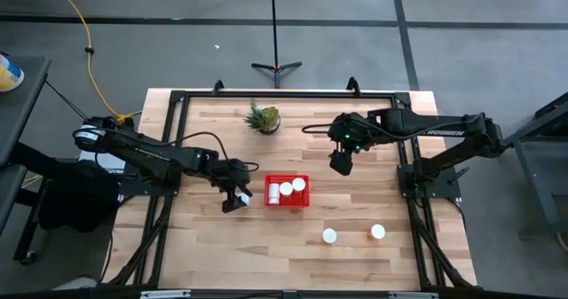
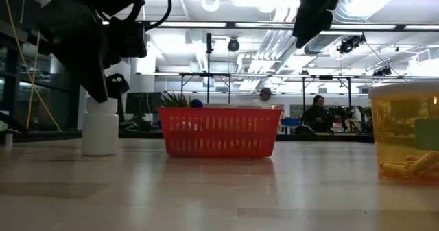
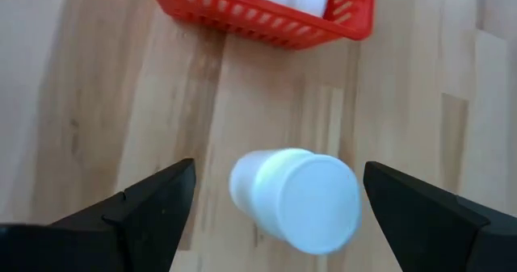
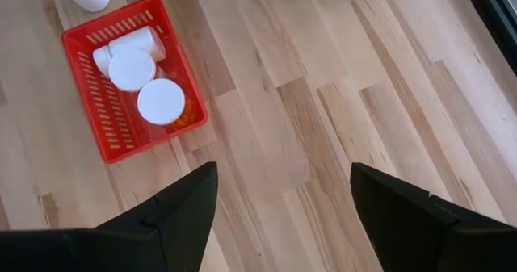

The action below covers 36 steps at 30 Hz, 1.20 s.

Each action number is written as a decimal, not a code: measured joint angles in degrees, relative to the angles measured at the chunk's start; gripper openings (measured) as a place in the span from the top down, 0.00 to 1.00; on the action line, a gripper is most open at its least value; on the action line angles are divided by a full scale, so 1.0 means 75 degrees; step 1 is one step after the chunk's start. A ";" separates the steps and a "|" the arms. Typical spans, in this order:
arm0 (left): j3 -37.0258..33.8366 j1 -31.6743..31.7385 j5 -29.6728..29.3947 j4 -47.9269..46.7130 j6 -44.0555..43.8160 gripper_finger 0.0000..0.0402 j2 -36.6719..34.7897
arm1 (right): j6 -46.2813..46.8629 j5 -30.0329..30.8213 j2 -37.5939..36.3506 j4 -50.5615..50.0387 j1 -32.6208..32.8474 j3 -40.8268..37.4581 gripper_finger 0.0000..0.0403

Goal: Pick and place pill bottles into a basket
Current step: Put the white pill bottle into the red bin

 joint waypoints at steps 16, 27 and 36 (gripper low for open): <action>0.0000 -0.0061 0.0225 0.0044 -0.0180 0.20 0.0000 | -0.0067 0.0000 0.0000 -0.0002 -0.0001 0.0000 0.32; 0.0000 -0.0189 0.0370 0.0069 -0.0213 0.30 0.0000 | -0.0125 0.0033 0.0000 -0.0002 0.0001 0.0000 0.32; 0.0012 -0.0927 -0.0016 0.0379 -0.0207 0.30 0.0710 | -0.0128 0.0120 -0.0003 0.0007 -0.0001 -0.0003 0.32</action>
